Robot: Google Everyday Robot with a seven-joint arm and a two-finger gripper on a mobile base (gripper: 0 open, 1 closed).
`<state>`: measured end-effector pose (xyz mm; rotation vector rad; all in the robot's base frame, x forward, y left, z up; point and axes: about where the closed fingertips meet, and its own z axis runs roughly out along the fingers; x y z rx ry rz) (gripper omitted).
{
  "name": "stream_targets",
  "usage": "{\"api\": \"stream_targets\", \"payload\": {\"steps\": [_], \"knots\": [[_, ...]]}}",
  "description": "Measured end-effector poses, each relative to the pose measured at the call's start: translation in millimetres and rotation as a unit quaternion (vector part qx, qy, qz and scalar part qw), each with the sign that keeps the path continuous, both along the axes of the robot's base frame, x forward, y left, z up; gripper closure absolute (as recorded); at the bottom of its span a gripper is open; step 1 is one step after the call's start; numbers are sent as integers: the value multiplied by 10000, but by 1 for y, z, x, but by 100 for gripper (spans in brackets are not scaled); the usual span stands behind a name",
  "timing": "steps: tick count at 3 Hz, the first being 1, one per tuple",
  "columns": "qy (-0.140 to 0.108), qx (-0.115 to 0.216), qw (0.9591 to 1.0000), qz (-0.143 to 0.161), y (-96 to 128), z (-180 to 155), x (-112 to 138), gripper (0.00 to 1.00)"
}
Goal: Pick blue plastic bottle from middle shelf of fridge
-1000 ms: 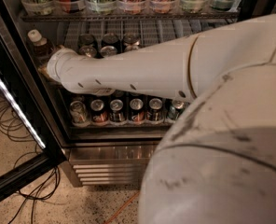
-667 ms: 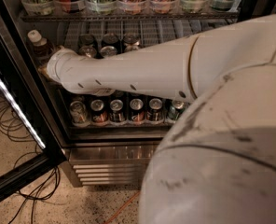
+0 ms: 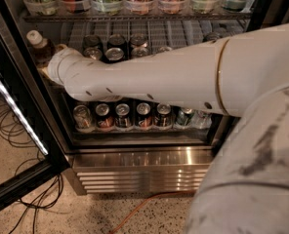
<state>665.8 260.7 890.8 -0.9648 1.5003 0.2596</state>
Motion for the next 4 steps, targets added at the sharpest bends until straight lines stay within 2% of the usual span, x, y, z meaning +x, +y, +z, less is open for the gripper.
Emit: {"api": "stream_targets", "payload": {"steps": [4], "knots": [[-167, 148, 9998, -9, -10, 8, -10, 100]]}}
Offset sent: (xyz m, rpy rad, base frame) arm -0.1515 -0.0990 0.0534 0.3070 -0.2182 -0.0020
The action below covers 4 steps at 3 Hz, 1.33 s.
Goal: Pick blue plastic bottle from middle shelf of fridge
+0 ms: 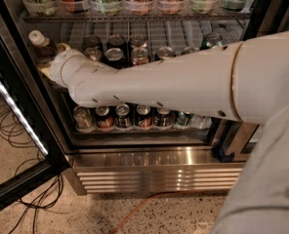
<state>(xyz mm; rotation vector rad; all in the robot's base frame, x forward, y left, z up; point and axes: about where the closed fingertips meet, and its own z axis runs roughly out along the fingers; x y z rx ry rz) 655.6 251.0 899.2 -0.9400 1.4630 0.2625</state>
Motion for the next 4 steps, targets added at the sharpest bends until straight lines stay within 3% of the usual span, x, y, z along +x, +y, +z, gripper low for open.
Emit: {"api": "stream_targets", "payload": {"steps": [2, 4], "knots": [[-295, 159, 9994, 16, -11, 14, -16, 100], [-335, 183, 9993, 8, -11, 14, -17, 100]]}}
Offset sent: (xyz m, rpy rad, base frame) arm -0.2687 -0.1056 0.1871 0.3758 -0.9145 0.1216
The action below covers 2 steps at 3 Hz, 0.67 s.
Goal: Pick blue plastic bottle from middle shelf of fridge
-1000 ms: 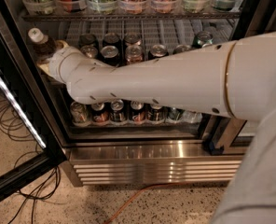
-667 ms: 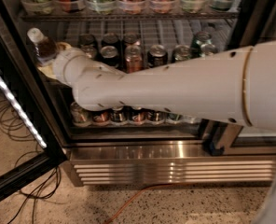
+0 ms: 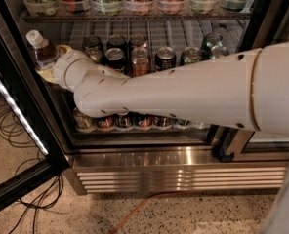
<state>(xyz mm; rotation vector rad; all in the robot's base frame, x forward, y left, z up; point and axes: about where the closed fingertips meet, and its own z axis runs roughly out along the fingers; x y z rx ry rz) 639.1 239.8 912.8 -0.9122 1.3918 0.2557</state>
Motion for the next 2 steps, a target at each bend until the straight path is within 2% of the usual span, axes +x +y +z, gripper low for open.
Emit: {"api": "stream_targets", "payload": {"steps": [1, 2], "knots": [[-5, -2, 10000, 0, 0, -3, 0, 100], [-244, -63, 9996, 98, 1, 2, -13, 100]]}}
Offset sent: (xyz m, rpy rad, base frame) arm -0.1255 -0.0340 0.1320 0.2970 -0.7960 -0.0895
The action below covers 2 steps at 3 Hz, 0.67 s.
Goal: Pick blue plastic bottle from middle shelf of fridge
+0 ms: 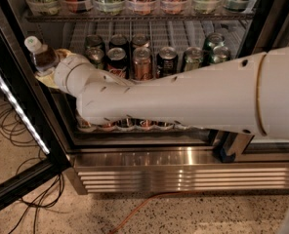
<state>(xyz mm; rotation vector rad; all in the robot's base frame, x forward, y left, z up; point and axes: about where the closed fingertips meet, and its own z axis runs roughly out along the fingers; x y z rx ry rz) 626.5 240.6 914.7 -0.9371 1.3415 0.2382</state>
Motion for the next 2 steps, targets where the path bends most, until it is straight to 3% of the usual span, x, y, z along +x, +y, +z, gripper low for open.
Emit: {"api": "stream_targets", "payload": {"steps": [2], "knots": [[-30, 13, 10000, -9, -1, -5, -1, 100]]}}
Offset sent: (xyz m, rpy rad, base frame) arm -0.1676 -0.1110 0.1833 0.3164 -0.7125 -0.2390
